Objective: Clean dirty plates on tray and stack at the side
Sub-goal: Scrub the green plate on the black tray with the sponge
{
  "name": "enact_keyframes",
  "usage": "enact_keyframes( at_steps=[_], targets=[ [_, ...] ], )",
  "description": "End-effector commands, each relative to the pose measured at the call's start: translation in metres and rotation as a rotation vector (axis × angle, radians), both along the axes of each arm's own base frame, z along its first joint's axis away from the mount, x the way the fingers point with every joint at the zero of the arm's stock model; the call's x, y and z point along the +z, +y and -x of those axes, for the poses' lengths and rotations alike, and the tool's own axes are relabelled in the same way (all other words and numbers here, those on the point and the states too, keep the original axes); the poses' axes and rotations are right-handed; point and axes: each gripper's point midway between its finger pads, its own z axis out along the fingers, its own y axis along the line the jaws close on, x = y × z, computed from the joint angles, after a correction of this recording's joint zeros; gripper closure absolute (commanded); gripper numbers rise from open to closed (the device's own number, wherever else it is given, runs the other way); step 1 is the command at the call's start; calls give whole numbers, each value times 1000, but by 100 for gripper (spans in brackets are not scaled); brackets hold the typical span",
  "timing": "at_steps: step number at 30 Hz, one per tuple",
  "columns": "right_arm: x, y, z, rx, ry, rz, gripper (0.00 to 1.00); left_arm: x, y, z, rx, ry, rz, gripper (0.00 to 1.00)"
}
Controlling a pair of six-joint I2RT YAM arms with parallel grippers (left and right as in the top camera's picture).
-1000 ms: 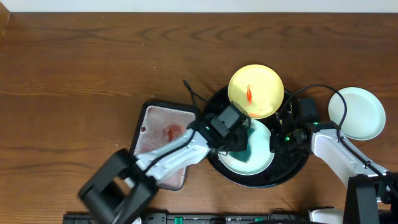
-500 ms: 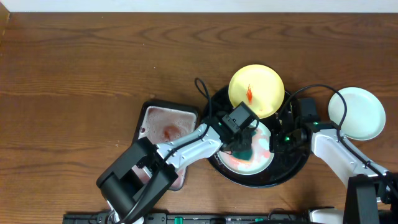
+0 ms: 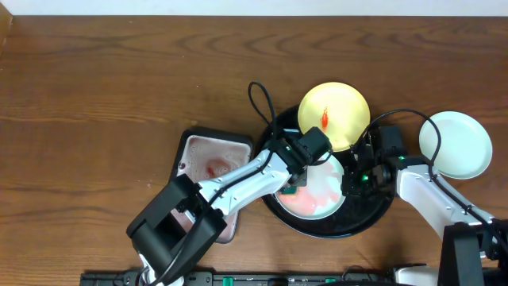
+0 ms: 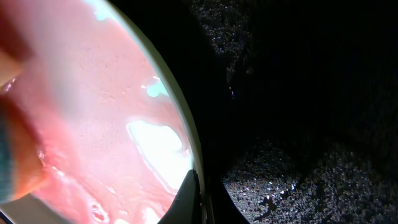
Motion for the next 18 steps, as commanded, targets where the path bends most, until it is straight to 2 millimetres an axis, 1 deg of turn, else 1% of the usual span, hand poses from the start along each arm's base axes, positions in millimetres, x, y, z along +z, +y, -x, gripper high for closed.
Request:
enact_keyframes(
  at_steps=[1, 4, 5, 8, 9, 12, 13, 16, 18],
  targets=[
    [-15, -22, 11, -17, 37, 124, 99, -19, -31, 10, -46, 128, 176, 93],
    [-15, -22, 11, -17, 37, 124, 99, -13, -68, 20, -69, 192, 348, 93],
    [-15, -22, 11, -17, 37, 124, 99, -11, -77, 23, -70, 209, 389, 92],
    [-15, -22, 11, -17, 37, 124, 99, -9, -90, 29, -41, 235, 434, 93],
    [-15, -22, 11, -17, 37, 124, 99, -11, -95, 34, -37, 249, 441, 93],
    [-15, -22, 11, -17, 37, 124, 99, -20, -98, 44, -52, 288, 435, 93],
    [-15, -22, 11, -17, 37, 124, 99, -26, -99, 50, -58, 320, 435, 92],
    [-15, -22, 11, -17, 37, 124, 99, -32, -103, 64, -75, 394, 452, 93],
    [-15, -22, 11, -16, 38, 124, 99, -35, -100, 69, -73, 424, 444, 93]
  ],
)
